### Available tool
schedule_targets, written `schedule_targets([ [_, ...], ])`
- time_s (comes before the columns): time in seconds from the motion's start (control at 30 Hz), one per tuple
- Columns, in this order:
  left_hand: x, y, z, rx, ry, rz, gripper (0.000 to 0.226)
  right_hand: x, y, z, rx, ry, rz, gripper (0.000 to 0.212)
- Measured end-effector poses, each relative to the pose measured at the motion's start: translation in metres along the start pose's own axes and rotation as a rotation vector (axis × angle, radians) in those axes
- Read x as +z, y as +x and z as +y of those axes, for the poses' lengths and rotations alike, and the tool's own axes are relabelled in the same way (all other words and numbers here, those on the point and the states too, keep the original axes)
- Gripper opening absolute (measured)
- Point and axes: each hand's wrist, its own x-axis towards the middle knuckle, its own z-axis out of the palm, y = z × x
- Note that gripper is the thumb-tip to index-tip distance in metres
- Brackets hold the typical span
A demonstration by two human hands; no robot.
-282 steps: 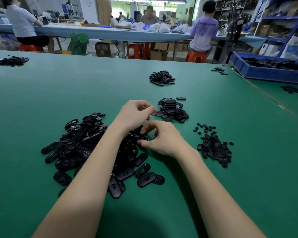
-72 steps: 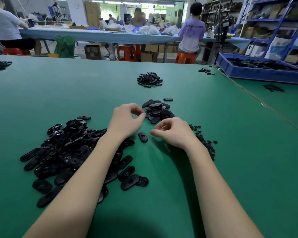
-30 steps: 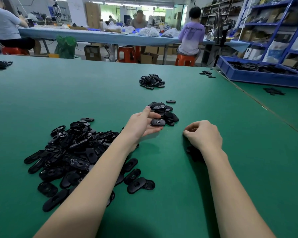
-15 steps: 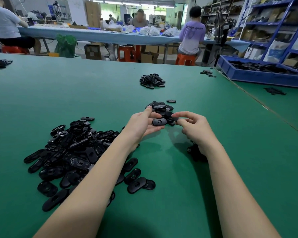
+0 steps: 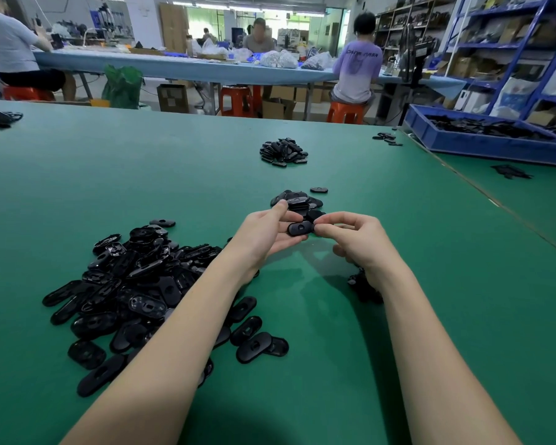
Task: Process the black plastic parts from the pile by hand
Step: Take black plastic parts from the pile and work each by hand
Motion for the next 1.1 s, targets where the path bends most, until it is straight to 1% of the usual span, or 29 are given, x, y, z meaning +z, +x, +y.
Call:
schedule_targets([
  [0.07,-0.001,-0.001,-0.001,0.021,0.04,-0.033,0.023,0.003,0.001,-0.001,-0.03,-0.033,0.002,0.01],
  [0.17,-0.004,-0.004,-0.001,0.065,0.131,-0.068,0.031,0.006,0.003,-0.002,-0.064,-0.162,0.03,0.007],
  [0.23,-0.005,-0.004,-0.002,0.081,0.168,-0.083,0.036,0.007,0.004,-0.002,-0.081,-0.179,0.037,0.008],
  [0.47,-0.005,-0.004,-0.004,0.089,0.184,-0.098,0.035,0.007,0.004,-0.005,-0.119,-0.216,0.06,0.006],
  [0.67,-0.004,-0.005,-0.003,0.087,0.134,-0.094,0.033,0.012,0.002,-0.006,-0.059,-0.178,0.107,0.005],
  [0.87,-0.006,-0.006,-0.004,0.09,0.177,-0.133,0.033,0.01,0.0,-0.008,0.01,-0.097,0.056,0.01],
  [1.0,-0.005,-0.006,-0.003,0.093,0.179,-0.156,0.033,0.005,-0.002,-0.008,0.078,-0.045,0.072,0.012],
  [1.1,-0.006,-0.007,-0.003,0.081,0.18,-0.161,0.033,0.005,-0.002,-0.007,0.124,-0.025,0.051,0.012],
])
